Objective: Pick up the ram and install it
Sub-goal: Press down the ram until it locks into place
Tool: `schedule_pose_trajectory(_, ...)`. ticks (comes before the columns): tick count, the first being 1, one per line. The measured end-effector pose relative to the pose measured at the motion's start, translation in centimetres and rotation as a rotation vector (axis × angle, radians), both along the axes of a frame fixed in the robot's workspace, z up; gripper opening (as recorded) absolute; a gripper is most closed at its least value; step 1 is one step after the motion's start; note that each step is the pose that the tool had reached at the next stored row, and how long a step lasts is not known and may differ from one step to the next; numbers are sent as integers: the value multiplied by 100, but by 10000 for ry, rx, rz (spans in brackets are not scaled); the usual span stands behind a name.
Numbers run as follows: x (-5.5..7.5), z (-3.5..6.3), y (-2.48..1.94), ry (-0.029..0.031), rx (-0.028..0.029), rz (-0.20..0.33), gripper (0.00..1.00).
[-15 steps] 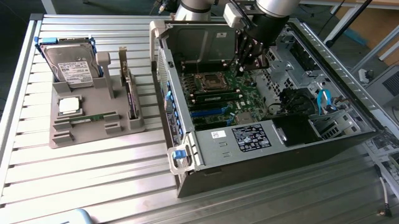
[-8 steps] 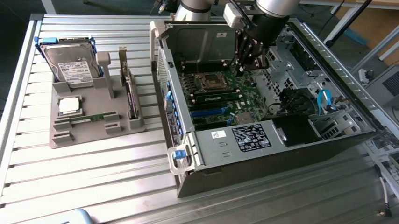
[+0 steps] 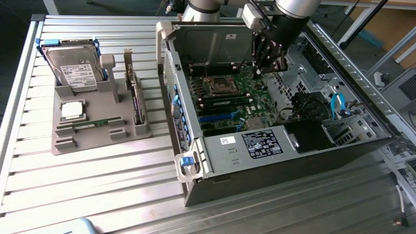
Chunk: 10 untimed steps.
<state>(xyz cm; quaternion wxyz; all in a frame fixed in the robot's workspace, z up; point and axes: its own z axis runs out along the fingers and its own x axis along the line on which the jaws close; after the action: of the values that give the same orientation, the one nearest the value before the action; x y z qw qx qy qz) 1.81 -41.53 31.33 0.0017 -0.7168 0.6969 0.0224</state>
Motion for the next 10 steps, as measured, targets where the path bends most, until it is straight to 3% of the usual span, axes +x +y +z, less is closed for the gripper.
schedule_pose_trajectory(10,256,0,1,0,0,3,11)
